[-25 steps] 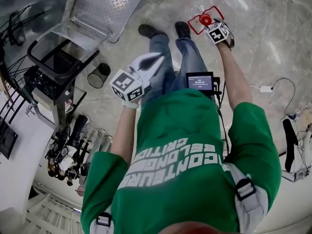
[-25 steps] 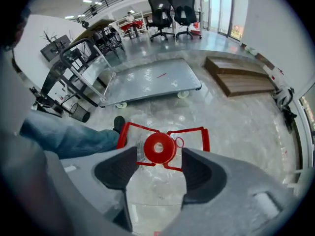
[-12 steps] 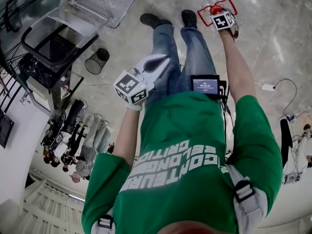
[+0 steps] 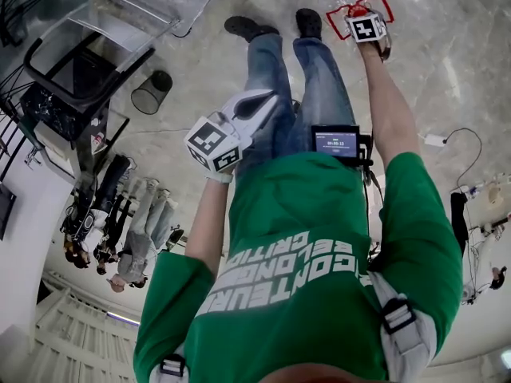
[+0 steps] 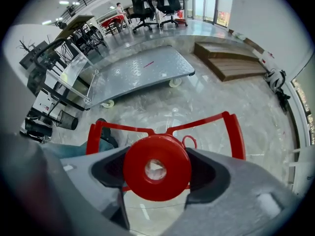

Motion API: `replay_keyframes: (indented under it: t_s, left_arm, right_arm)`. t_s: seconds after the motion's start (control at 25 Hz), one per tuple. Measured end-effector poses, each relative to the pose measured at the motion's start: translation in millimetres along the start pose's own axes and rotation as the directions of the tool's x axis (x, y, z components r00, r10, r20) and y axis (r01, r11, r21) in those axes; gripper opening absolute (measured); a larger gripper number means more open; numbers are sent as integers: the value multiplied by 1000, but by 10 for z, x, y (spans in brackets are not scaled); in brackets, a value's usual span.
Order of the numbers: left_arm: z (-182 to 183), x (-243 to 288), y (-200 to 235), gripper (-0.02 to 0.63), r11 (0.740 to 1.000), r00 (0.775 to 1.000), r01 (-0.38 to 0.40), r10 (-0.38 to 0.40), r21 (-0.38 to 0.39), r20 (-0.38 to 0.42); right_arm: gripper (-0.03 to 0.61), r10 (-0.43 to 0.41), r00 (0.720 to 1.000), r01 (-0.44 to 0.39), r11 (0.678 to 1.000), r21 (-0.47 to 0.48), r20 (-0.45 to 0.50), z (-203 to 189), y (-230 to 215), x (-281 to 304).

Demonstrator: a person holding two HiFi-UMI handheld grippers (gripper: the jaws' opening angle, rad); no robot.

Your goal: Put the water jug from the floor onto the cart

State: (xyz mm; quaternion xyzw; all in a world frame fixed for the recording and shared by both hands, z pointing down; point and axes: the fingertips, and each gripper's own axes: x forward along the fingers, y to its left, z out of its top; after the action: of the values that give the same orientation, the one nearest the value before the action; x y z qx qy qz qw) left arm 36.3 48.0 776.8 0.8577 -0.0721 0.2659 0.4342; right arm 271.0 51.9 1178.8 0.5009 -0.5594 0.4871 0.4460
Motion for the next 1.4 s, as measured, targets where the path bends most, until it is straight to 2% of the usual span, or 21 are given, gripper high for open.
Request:
replay_keyframes:
  t_s: [0.12, 0.24, 0.36, 0.52, 0.68, 0.76, 0.84, 0.96, 1.08, 1.24, 1.4]
  left_arm:
    - [-34, 14, -29, 9, 1000, 1000, -1, 1, 8, -3]
    - [17, 10, -24, 9, 1000, 1000, -1, 1, 16, -3]
    - [124, -59, 14, 9, 1000, 1000, -8, 8, 25, 7]
    - [154, -181, -32, 9, 999, 1000, -9, 8, 45, 21]
    - [279, -262, -91, 9, 998, 999, -5, 1, 70, 46]
    - [358, -301, -154, 9, 996, 998, -6, 1, 89, 61]
    - [429, -364, -234, 9, 994, 996, -12, 3, 107, 88]
    - [557, -543, -313, 9, 992, 990, -32, 14, 124, 138]
    - [710, -692, -335, 9, 989, 981, -54, 27, 140, 193]
    - [898, -894, -282, 9, 985, 965, -79, 37, 153, 259]
    - [1150, -1086, -127, 9, 982, 941, -104, 45, 160, 336]
  right_arm:
    - [310, 17, 997, -16, 1000, -3, 74, 66, 85, 10]
    - [308, -10, 998, 8, 1000, 21, 60, 24, 63, 2]
    - [308, -4, 996, 0, 999, 45, 93, 141, 104, -56]
    - [308, -40, 998, 38, 999, 34, 51, 8, 30, -332]
    - [308, -1, 997, 1, 1000, 1, 78, 199, -66, -711]
    - [308, -2, 991, 2, 1000, -1, 135, 362, -157, -1012]
    - [307, -8, 970, 12, 1000, -16, 244, 601, -222, -1399]
    - [307, -35, 940, 46, 999, -26, 339, 821, -252, -1991]
    - [305, -55, 899, 90, 994, -60, 434, 1116, -248, -2569]
    - [304, -54, 833, 130, 986, -100, 551, 1567, -98, -3305]
    - [304, -7, 747, 162, 972, -172, 664, 2201, 124, -4078]
